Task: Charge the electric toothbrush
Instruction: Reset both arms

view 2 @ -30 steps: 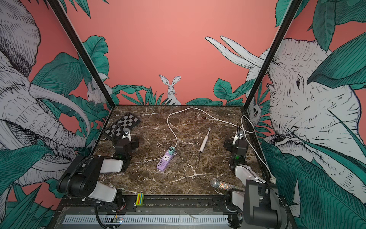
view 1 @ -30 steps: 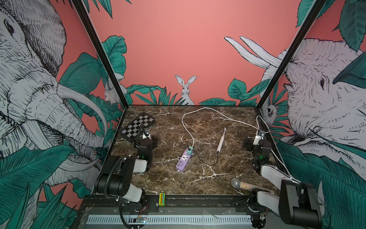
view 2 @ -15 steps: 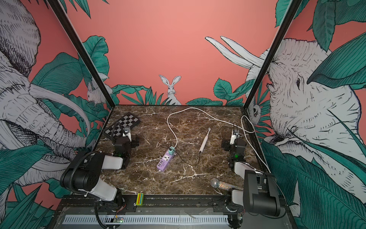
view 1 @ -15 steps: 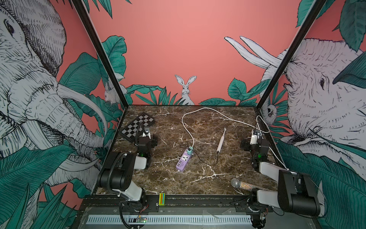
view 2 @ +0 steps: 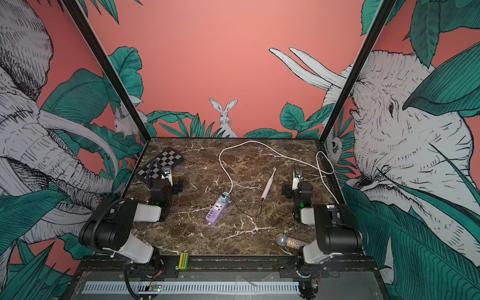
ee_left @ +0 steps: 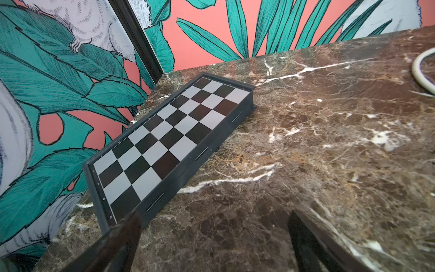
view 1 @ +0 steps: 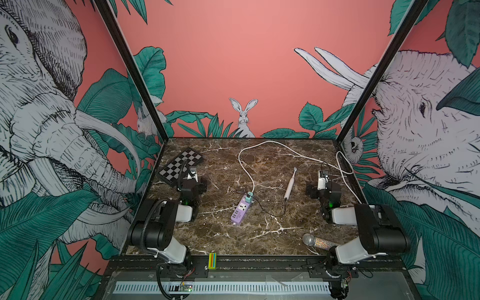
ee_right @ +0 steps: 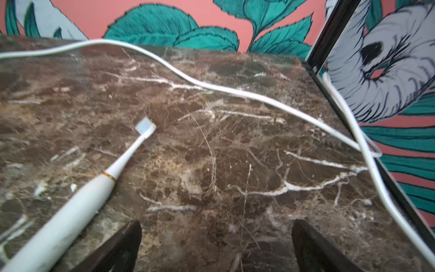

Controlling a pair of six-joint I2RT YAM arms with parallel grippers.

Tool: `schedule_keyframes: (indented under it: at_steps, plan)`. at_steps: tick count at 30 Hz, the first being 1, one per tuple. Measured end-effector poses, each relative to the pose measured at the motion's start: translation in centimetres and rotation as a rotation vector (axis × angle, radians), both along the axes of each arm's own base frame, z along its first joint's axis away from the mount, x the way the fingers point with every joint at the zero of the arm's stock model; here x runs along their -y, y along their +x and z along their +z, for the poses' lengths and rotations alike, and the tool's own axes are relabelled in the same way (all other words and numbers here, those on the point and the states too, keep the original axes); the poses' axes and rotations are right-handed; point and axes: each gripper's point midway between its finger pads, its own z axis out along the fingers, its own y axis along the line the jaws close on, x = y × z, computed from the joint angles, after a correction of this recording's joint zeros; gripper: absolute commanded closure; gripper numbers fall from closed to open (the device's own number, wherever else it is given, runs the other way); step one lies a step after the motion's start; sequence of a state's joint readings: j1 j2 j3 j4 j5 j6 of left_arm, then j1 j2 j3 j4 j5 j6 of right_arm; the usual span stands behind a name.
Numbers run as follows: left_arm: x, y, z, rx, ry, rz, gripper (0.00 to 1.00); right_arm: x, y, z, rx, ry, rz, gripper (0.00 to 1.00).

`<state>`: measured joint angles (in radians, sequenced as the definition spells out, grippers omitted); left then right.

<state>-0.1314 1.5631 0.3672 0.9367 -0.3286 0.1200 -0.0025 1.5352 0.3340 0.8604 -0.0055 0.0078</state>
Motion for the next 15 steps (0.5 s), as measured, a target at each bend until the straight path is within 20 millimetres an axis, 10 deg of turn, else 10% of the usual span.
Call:
schedule_keyframes:
  at_steps: [15]
  plan:
    - [-0.1,0.0,-0.1,-0.006,0.000,0.003,0.01,0.6,1.5,1.6,0.029,-0.016,-0.034,0.02]
